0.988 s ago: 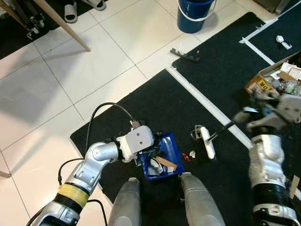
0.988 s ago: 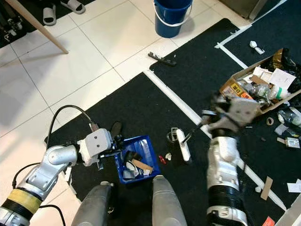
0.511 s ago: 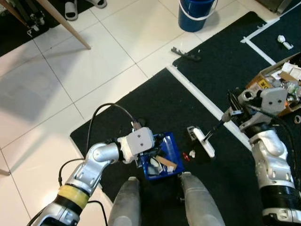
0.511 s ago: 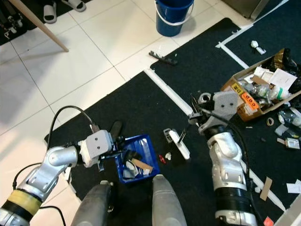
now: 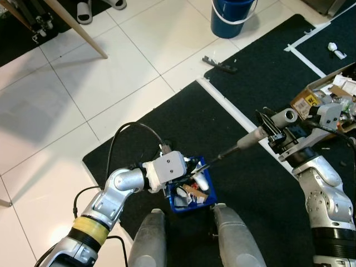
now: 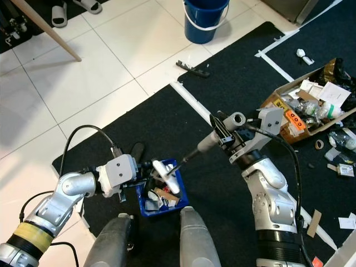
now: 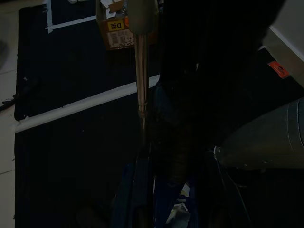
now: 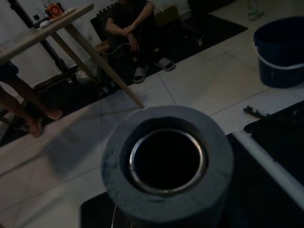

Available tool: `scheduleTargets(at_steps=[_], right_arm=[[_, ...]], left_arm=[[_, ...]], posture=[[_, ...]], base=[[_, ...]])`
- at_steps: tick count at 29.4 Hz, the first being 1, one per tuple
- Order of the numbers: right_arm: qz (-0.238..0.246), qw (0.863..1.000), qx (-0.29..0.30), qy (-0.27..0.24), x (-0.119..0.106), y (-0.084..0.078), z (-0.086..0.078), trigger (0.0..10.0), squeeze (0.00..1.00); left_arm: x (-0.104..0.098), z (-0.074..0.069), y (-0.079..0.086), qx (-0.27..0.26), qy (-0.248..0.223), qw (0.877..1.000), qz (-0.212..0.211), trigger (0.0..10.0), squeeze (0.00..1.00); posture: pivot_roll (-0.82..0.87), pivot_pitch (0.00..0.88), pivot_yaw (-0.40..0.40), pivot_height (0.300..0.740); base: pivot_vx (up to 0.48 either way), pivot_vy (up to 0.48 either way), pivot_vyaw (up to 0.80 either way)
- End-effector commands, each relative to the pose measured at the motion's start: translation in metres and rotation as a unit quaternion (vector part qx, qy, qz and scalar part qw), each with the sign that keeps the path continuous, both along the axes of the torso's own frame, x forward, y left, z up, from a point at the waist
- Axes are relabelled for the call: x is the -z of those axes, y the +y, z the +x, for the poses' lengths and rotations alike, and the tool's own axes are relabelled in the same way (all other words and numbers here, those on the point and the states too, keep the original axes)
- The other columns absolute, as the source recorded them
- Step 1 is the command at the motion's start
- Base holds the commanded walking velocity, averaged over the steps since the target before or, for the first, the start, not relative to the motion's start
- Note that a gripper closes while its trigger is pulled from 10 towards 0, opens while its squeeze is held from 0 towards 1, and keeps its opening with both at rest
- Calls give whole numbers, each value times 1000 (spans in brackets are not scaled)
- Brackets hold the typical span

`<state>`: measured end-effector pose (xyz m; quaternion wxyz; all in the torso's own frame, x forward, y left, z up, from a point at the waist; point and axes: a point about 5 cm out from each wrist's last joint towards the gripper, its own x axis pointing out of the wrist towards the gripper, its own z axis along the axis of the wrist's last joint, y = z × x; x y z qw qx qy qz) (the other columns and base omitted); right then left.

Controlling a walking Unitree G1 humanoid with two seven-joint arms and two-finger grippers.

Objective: Sweep floor

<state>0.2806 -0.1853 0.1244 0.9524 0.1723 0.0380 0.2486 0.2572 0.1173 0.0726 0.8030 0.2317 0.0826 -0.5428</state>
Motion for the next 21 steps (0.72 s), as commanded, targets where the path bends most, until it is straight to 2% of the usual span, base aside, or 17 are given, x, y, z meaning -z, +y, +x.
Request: scheduleTargets(at_steps=[1, 10, 13, 16, 21], right_arm=[[66, 997, -35, 25, 7, 14, -6, 10000, 0], [91, 996, 0, 6, -7, -4, -2, 10000, 0], [113, 993, 31, -11, -16, -14, 2, 10000, 0], [129, 990, 45, -24, -22, -18, 5, 10000, 0], [129, 990, 55, -32, -27, -22, 6, 10000, 0]], left_arm=[[13, -11, -6, 17, 27, 999, 7, 10000, 0], [15, -10, -7, 19, 27, 999, 9, 10000, 0], [16, -11, -9, 21, 27, 999, 10, 10000, 0], [17, -12, -10, 23, 27, 999, 10, 10000, 0], [18, -12, -11, 25, 28, 999, 11, 10000, 0]], posture=[[1, 282, 10, 740], [-2, 279, 11, 740], [-3, 272, 12, 740], [-2, 273, 12, 740], [-2, 273, 14, 740]], base=[[0, 0, 0], [0, 0, 0], [0, 0, 0], [0, 0, 0], [0, 0, 0]])
